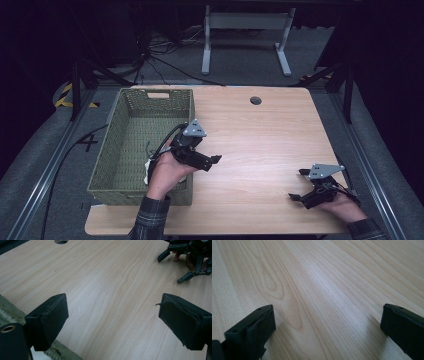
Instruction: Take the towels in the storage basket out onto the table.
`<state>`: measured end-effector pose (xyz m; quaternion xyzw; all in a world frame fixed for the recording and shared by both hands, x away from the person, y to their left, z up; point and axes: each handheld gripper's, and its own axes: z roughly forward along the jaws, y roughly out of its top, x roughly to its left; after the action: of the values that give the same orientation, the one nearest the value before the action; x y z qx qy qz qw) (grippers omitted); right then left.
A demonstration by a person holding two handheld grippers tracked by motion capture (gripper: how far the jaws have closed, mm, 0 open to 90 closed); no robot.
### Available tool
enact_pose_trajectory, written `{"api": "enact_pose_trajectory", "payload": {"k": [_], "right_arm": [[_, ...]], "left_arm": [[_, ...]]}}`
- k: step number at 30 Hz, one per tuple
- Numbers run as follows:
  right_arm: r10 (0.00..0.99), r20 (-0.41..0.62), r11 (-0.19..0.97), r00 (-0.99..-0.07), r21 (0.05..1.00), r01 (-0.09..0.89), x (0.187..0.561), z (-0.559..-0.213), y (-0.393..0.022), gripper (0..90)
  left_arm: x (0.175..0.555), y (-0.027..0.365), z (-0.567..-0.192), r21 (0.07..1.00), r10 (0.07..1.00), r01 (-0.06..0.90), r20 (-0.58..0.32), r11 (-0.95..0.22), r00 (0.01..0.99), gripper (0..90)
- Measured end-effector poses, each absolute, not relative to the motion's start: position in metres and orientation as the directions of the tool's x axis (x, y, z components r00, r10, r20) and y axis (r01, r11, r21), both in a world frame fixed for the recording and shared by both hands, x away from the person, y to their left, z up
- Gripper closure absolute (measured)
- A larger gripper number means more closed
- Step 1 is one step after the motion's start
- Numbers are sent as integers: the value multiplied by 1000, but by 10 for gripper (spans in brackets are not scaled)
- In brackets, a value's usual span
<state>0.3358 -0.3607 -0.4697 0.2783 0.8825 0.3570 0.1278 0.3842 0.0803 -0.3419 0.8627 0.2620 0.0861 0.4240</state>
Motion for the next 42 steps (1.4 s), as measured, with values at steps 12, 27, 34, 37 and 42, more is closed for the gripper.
{"api": "enact_pose_trajectory", "payload": {"k": [12,27,34,37,42], "right_arm": [[582,-27,590,-812,702,400,336,-470,-361,0],[582,-26,589,-812,702,400,336,-470,-361,0],[583,-27,590,-812,702,400,336,-470,-361,0],[583,-27,590,-812,702,400,336,-470,-361,0],[583,-27,590,-812,702,400,336,-470,-361,0]], "left_arm": [[385,112,-339,778,562,392,-62,-490,825,122],[388,152,-345,767,660,449,-45,-459,750,168],[394,167,-358,751,686,473,-37,-461,727,183],[397,167,-364,742,686,480,-37,-468,727,183],[401,167,-378,726,688,496,-42,-477,724,192]]}}
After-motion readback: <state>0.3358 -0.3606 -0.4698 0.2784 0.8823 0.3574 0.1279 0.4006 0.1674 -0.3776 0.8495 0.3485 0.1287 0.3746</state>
